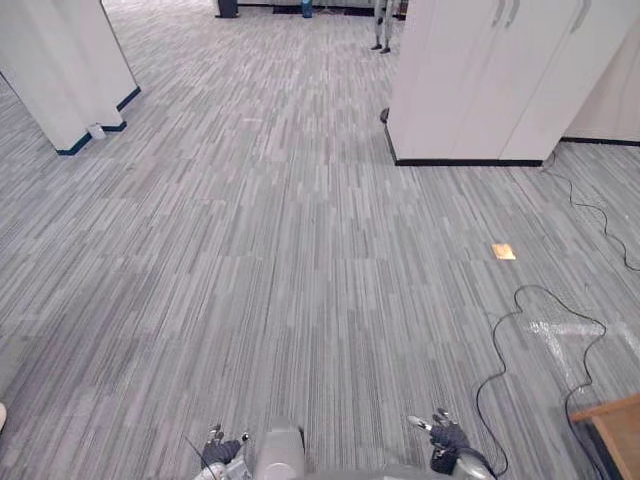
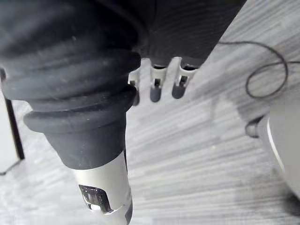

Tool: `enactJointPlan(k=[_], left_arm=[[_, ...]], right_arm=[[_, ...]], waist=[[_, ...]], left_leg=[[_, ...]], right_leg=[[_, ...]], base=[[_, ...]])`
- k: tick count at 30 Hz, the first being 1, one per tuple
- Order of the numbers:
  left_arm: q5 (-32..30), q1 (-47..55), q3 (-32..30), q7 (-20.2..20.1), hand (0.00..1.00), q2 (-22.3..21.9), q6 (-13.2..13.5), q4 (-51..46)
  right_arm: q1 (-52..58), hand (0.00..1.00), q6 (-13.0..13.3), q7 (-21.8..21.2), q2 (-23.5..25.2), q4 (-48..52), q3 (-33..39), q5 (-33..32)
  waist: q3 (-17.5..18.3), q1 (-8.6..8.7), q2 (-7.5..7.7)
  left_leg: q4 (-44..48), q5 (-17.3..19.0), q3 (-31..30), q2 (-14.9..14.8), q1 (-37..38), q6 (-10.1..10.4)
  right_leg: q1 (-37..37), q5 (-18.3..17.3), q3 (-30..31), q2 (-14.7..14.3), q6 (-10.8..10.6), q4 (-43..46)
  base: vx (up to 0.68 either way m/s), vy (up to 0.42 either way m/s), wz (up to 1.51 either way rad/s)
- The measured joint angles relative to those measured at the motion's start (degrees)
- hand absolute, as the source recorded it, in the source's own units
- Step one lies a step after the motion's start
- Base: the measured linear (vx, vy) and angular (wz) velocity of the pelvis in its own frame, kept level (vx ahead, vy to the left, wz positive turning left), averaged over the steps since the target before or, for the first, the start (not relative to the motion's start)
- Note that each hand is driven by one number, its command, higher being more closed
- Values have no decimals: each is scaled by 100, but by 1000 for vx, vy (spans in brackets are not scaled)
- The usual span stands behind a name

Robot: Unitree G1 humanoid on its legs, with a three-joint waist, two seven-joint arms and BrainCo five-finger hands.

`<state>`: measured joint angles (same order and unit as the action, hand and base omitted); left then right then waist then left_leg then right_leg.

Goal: Organize washtable

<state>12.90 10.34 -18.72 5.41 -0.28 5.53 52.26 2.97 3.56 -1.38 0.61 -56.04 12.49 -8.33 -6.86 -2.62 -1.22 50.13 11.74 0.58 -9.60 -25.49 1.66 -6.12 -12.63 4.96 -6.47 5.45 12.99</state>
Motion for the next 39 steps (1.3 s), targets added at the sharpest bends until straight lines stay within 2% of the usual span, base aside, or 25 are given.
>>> enactJointPlan(k=[1, 2, 4, 6, 7, 8, 9, 11, 12, 13, 15, 16, 19, 21, 23, 24, 25, 26, 28, 29, 31, 33, 35, 38, 39], left_arm=[[1, 28, -4, 3, 0, -3, 1, -3], [-1, 135, 61, 4, 0, -4, 19, -10], [-1, 363, 64, 36, 0, -77, 81, -14], [39, 521, 33, 107, 0, 47, 135, -26], [41, 561, 33, 113, 0, 82, 159, -56], [40, 550, 44, 114, 0, 164, 210, -49], [39, 551, 75, 114, 0, 224, 224, -45], [-16, 412, 503, 120, 0, 554, 225, 4], [-16, 392, 596, 117, 0, 596, 224, 3], [-16, 350, 713, 117, 0, 640, 219, 1], [-16, 239, 969, 112, 0, 664, 221, -10], [-13, 137, 1160, 105, 0, 658, 222, -13], [-29, -313, 1433, -31, 0, 487, 221, 8], [-162, -421, 1383, -44, 0, 261, 221, 8], [-254, -305, 1115, -42, 0, 66, 224, 30], [-242, -196, 841, -25, 0, 20, 211, 94], [-236, -149, 687, -17, 0, -42, 197, 114], [-219, -155, 521, -17, 0, -144, 172, 140], [-71, -77, 62, -1, 0, -308, 95, 201], [32, -89, 35, 2, 0, -251, 94, 202], [132, -73, 21, -1, 0, -108, 134, 117], [179, -66, 52, 0, 0, 62, 184, 66], [352, -66, -4, 12, 0, 88, 208, 33], [520, 89, -4, 123, 0, 17, 218, 117], [532, 116, -10, 126, 0, 24, 218, 179]], right_arm=[[4, 0, 3, -2, -8, -29, -33, 2], [-8, 0, 7, -4, -61, -124, -106, 0], [35, 0, 7, -6, -98, -175, -183, 6], [198, 0, 3, -5, 41, -229, -180, 7], [259, 0, 12, -21, 66, -280, -165, 6], [272, 0, 21, -19, 111, -349, -125, 1], [283, 0, 28, -20, 140, -385, -110, -2], [261, 0, 31, -31, 136, -674, -15, -6], [263, 0, 33, -35, 130, -701, 64, -9], [256, 0, 39, -40, 105, -719, 140, -9], [330, 0, 69, -39, 68, -617, 306, -76], [344, 0, 136, -43, 34, -483, 345, -105], [368, 0, 238, -53, 82, -148, 802, -275], [435, 0, 210, -47, -18, -124, 973, -289], [546, 0, 144, -6, -71, -127, 953, -275], [644, 0, 12, -12, -113, -210, 948, -269], [693, 0, -7, -11, -153, -170, 954, -244], [707, 0, -11, -19, -246, -146, 1013, -252], [599, 0, -44, 26, -462, -48, 944, -168], [474, 0, -58, 123, -457, -131, 955, -188], [298, 0, -71, 196, -347, -283, 915, -298], [120, 0, -57, 232, -273, -326, 705, -329], [-141, 0, -19, 239, -206, -218, 659, -344], [-206, 0, 12, 242, -255, -234, 740, -362], [-191, 0, 22, 242, -263, -284, 739, -368]], waist=[[8, -4, 10], [18, -44, 17], [35, -207, -2], [288, -323, 316], [351, -283, 421], [433, -276, 566], [486, -261, 640], [482, -82, 782], [433, -44, 788], [353, -1, 756], [312, 119, 660], [290, 248, 592], [165, 520, 418], [105, 552, 283], [138, 627, 199], [140, 672, 152], [151, 688, 44], [153, 676, -115], [0, 471, -477], [-143, 473, -457], [-288, 353, -103], [-282, 286, 93], [-262, 194, 98], [-208, 115, -19], [-181, 90, -4]], left_leg=[[-763, -25, 31, 79, 12, 39], [-2322, -245, 12, 256, 145, 322], [-3480, -525, -46, 258, 240, 573], [-2985, -1031, 317, 387, 152, 481], [-2567, -1095, 429, 408, 121, 197], [-2175, -790, 566, 475, 160, -86], [-2082, -621, 625, 530, 209, -133], [-1989, 6, 732, 761, 723, -343], [-2020, 186, 728, 807, 956, -423], [-2060, 368, 706, 865, 1310, -468], [-2460, 655, 697, 967, 2163, -559], [-2822, 712, 629, 987, 2574, -573], [-3328, 944, 150, 928, 3301, -523], [-3573, 1199, -13, 742, 3842, -345], [-3537, 1318, -193, 573, 4281, -162], [-1952, 1362, -360, 431, 3889, -21], [-1079, 1160, -413, 321, 3539, 178], [-223, 704, -492, 172, 3166, 152], [1547, -1503, -423, -263, 2279, 124], [2240, -1017, -230, -319, 1861, -116], [2371, -472, 130, -207, 1376, -43], [1700, -97, 439, -201, 859, 60], [14, -47, 577, -250, 366, 85], [-3625, -533, 91, 73, 439, 574], [-3509, -818, 81, 77, 419, 481]], right_leg=[[-92, -116, 33, 48, -4, -17], [-295, -388, 191, 142, 2, -7], [-559, -728, 547, 229, -94, 38], [-649, -1030, 925, 569, -204, 156], [-589, -994, 1094, 646, -254, 541], [-336, -898, 1212, 666, -401, 1365], [-186, -771, 1241, 672, -550, 1806], [358, 603, 1175, 660, -1517, 3500], [480, 1098, 1051, 689, -1711, 3890], [700, 1201, 705, 769, -1655, 4569], [1387, 497, -125, 1009, -1000, 5437], [1862, 149, -549, 1034, -889, 5305], [2871, -126, -1077, 1047, -918, 3352], [3048, 358, -1197, 1076, -958, 1104], [3108, 435, -1272, 1068, -856, 528], [3114, 1105, -1177, 900, -445, 984], [3097, 1411, -1235, 837, -410, 1172], [3098, 1272, -1310, 715, -406, 1445], [2583, 688, -1255, 234, -163, 1541], [2028, 450, -1147, 123, -49, 1381], [1202, 374, -757, 110, 5, 968], [503, 371, -436, 136, -2, 444], [-105, 192, -171, 142, -253, -28], [-823, -530, 214, 269, -430, -96], [-958, -682, 317, 343, -472, -39]], base=[[596, 79, -30], [503, 124, -42], [634, 232, -90], [676, 273, -95], [722, 277, -74], [716, 264, -59], [685, 275, -20], [673, 233, 5], [626, 208, -8], [583, 186, -6], [625, 175, 2], [543, 126, 23], [655, 34, 81], [618, -63, 76], [1023, -193, 91], [1104, -272, 86], [739, -241, 49], [728, -219, -4], [1010, -246, -50], [911, -201, -46], [844, -170, -61], [858, -123, -82], [715, -17, -73], [668, 179, -62], [725, 327, -87]])
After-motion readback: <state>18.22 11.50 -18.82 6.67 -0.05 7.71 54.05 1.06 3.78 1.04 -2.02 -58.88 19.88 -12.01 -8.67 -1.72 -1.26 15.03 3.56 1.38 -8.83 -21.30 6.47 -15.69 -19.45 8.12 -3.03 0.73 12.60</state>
